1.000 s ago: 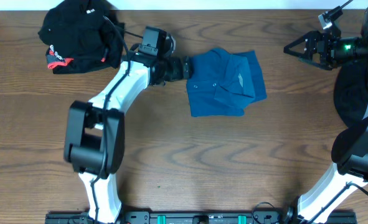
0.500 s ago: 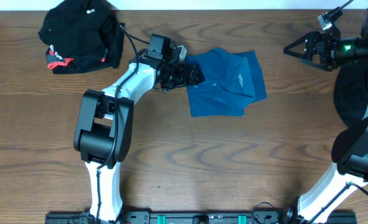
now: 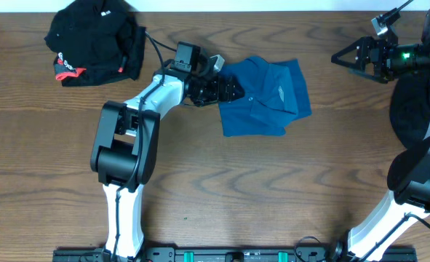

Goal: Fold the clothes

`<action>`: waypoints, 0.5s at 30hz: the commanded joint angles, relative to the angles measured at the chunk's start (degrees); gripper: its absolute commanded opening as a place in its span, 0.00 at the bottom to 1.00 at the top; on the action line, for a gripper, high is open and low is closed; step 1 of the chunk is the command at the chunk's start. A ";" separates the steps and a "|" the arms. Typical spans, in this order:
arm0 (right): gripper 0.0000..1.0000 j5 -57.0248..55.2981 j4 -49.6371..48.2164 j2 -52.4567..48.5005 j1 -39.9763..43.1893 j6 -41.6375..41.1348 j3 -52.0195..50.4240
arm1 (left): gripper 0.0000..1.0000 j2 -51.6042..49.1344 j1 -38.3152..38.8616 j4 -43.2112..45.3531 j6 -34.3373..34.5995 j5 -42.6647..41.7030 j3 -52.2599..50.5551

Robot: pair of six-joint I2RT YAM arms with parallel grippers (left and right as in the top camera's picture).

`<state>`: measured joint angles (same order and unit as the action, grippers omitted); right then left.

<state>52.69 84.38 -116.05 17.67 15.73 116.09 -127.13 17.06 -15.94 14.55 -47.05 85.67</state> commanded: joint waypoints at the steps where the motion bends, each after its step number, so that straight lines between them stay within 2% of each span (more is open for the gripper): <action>1: 0.99 0.66 0.11 1.07 -0.50 1.29 0.83 | 0.98 -4.81 1.40 -0.85 -1.01 -0.57 -0.87; 11: 0.99 0.66 0.31 1.07 -0.50 1.29 0.83 | 0.98 -5.60 5.49 0.55 -1.01 -0.28 -0.87; 15: 0.99 0.66 0.61 1.07 -0.50 1.31 0.83 | 0.78 -5.60 5.68 1.73 -0.96 -0.26 -0.87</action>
<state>52.69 84.73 -116.05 17.67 15.73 116.09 -128.99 22.33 -13.52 13.89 -49.89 86.17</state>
